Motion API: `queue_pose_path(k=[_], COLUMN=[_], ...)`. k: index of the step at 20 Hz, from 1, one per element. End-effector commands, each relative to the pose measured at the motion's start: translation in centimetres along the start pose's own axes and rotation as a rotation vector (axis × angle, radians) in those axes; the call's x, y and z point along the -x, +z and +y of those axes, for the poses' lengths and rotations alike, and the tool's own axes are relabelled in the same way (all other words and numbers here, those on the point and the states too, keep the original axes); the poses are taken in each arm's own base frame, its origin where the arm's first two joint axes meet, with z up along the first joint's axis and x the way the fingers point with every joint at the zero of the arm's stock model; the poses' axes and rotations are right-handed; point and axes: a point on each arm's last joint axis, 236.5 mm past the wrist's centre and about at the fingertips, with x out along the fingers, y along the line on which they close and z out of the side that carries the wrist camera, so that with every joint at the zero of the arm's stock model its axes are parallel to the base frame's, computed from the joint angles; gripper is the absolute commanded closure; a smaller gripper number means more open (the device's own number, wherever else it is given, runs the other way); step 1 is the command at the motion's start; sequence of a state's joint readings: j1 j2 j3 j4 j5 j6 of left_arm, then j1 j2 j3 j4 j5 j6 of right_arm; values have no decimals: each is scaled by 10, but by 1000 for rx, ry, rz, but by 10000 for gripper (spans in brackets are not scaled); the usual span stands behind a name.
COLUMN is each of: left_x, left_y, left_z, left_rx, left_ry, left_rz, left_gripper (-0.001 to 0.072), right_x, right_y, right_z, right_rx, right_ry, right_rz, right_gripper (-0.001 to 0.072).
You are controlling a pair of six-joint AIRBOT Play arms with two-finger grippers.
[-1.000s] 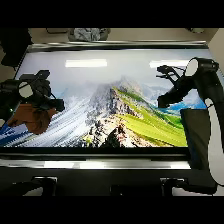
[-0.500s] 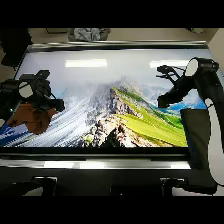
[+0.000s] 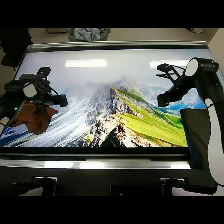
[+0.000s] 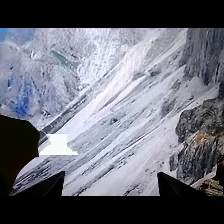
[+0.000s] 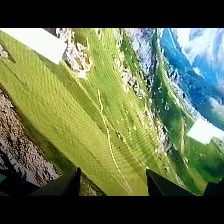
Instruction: Fold the shirts.
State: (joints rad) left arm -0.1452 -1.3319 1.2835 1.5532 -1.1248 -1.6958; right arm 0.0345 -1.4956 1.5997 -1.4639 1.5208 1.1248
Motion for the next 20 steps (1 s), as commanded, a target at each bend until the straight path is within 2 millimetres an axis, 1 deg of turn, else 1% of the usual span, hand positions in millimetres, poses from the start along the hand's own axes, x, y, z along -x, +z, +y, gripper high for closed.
queue_pose_path(k=[1,2,3,4,5,6,7,8,9,10,11,12,14,15,16,18,20], left_x=[-12,-13,-12,-10,-9,-11,-14,-19,-24,-31,-37,-47,-67,-75,-81,-90,-103], left_y=[29,50,72,97,121,141,159,172,176,173,165,157,150,145,140,145,148], left_z=[-6,-5,0,12,34,60,90,126,164,200,226,242,256,262,270,279,280], left_rx=[45,52,66,93,152,211,281,373,473,586,698,822,969,1004,1011,1014,1016], left_ry=[-31,-38,-39,-32,-15,5,29,53,78,99,99,49,-69,-82,-67,-54,-57], left_rz=[-107,-184,-255,-308,-329,-342,-344,-336,-318,-290,-270,-260,-271,-275,-279,-316,-331], left_gripper=[-13,-13,-13,-13,-13,-13,-13,-13,-13,-13,-13,-13,-13,-13,-13,-13,-13], right_x=[0,1,1,1,1,1,1,0,0,0,0,0,1,1,1,1,1], right_y=[18,22,26,27,27,27,26,24,23,22,23,24,27,27,28,30,32], right_z=[-8,-10,-11,-12,-11,-10,-8,-6,-4,-4,-4,-5,-4,-2,-1,2,2], right_rx=[15,14,14,14,10,9,9,8,8,8,8,8,7,7,6,4,4], right_ry=[-35,-42,-48,-51,-49,-43,-34,-24,-20,-18,-19,-21,-18,-11,-4,7,9], right_rz=[-74,-93,-108,-113,-114,-114,-108,-100,-95,-93,-94,-98,-111,-114,-118,-124,-135], right_gripper=[215,215,215,215,210,207,207,207,207,207,207,207,207,207,207,207,208])
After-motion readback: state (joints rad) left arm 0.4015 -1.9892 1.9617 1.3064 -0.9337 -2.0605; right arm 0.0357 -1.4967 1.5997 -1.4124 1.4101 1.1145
